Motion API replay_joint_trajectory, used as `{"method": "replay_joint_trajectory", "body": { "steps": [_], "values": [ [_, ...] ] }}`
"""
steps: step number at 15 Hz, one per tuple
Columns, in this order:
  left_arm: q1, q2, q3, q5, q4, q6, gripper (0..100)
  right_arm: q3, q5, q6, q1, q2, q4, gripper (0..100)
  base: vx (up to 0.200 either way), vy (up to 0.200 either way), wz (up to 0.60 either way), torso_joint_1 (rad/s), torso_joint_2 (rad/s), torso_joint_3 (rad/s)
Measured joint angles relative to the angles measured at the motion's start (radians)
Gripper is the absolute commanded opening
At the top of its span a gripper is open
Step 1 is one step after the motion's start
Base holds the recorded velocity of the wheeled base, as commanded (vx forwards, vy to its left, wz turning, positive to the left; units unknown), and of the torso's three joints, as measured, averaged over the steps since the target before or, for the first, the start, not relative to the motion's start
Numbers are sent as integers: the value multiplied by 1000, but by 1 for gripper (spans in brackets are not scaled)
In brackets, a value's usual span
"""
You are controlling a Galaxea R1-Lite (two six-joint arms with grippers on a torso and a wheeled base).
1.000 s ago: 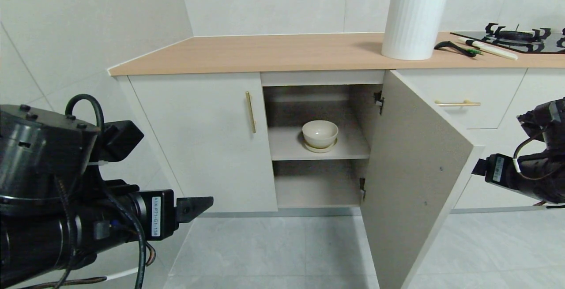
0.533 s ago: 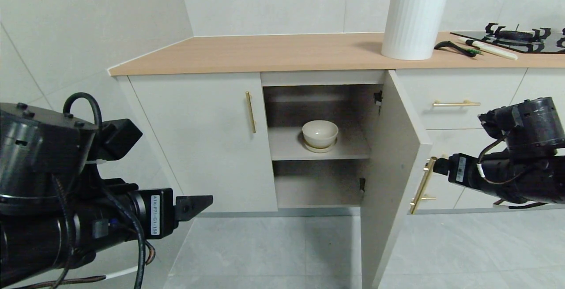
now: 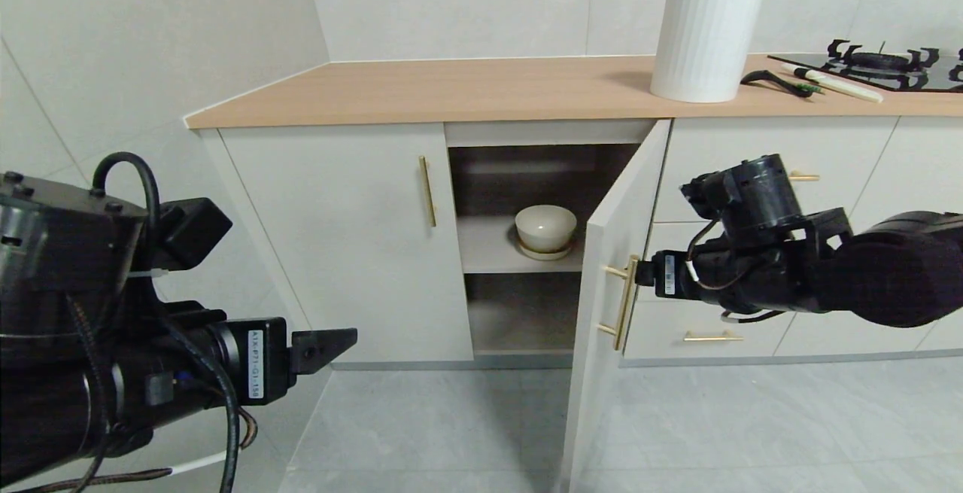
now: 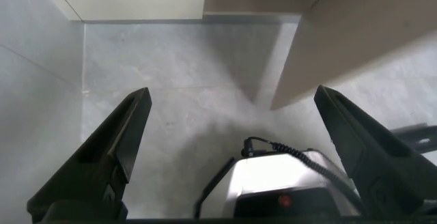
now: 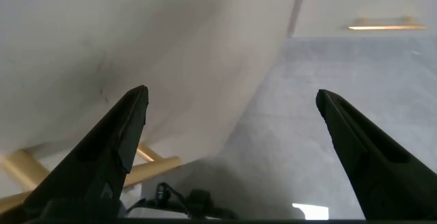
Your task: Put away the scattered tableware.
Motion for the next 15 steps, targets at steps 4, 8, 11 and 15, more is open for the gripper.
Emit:
{"method": "replay_joint_trajectory", "body": {
  "steps": [4, 8, 11, 15],
  "values": [
    [-3, 7, 6, 1, -8, 2, 100, -46, 35, 4, 7, 106, -33, 100, 0, 0, 0, 0, 0, 0],
    [-4, 26, 10, 1, -13, 0, 100, -49, 35, 6, -2, 156, -99, 100, 0, 0, 0, 0, 0, 0],
    [-5, 33, 10, 3, -13, 0, 100, -50, 33, 9, -4, 172, -100, 100, 0, 0, 0, 0, 0, 0],
    [-3, 36, 10, 3, -13, -1, 100, -51, 31, 26, -2, 190, -152, 100, 150, 0, 0, 2, -1, 7]
  ]
}}
